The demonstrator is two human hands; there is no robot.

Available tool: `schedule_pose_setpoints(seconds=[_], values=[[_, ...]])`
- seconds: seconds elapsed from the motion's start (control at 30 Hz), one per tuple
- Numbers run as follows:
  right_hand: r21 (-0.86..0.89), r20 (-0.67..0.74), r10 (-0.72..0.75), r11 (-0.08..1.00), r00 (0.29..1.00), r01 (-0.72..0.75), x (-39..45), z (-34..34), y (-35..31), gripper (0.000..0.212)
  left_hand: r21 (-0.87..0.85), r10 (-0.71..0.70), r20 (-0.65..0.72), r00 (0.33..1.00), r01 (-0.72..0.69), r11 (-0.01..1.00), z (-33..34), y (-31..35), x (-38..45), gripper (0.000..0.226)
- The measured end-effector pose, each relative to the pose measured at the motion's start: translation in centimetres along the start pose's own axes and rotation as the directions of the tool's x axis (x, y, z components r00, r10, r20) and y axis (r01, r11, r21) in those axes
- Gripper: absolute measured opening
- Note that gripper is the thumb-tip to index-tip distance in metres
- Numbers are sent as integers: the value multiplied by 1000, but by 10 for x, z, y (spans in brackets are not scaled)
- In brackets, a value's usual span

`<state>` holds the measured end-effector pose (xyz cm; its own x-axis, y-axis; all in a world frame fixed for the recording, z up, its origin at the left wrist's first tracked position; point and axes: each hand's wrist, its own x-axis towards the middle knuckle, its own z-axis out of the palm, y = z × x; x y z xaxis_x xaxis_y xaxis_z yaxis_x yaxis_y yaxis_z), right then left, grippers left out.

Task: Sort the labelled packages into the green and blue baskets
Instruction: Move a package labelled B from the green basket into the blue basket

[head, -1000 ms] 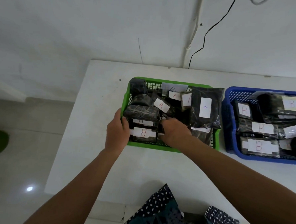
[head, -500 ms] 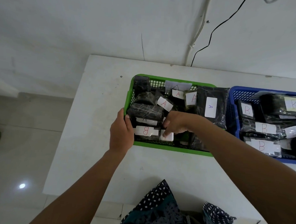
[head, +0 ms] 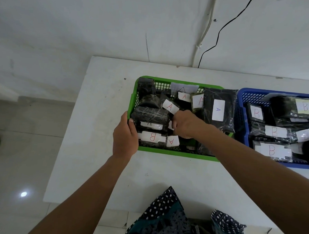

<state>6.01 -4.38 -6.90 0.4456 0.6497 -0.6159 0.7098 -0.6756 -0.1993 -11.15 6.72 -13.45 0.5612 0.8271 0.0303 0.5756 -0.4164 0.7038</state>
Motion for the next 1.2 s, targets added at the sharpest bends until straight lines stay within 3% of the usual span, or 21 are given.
schedule_pose_setpoints(seconds=[0.13,0.2,0.3,0.4,0.5,0.7,0.9,1.0,1.13,1.2], values=[[-296,58,-46,953,997,61,-9,12,-6,23,-10,-5,-10,1000,5,1000,1,-1,0,38],[-326,86,-47,943,995,73,-9,10,-5,33,-4,1,-13,1000,-1,1000,0,0,0,37],[-273,176,-24,959,984,72,-7,7,1,51,9,19,-25,1000,-19,1000,1,-1,0,37],[-123,227,-34,990,973,63,-6,9,7,56,16,19,-25,1000,-18,1000,2,-1,0,37],[9,186,-55,998,981,54,-4,12,7,54,22,13,-28,1000,-13,1000,3,-2,0,36],[84,167,-34,996,985,20,-3,13,7,61,41,11,-23,1000,-11,999,2,0,0,36],[-3,253,-29,1000,967,31,-8,0,6,56,36,15,-16,1000,-15,999,1,0,0,35],[42,229,-5,999,974,-4,-8,10,-1,52,38,3,-2,1000,-3,999,1,0,0,36],[-36,177,29,999,984,-23,-10,11,-4,58,34,11,24,1000,-12,999,-2,0,1,39],[-29,138,27,999,990,-23,-8,8,-3,45,32,3,48,999,-5,999,-4,-1,3,41]])
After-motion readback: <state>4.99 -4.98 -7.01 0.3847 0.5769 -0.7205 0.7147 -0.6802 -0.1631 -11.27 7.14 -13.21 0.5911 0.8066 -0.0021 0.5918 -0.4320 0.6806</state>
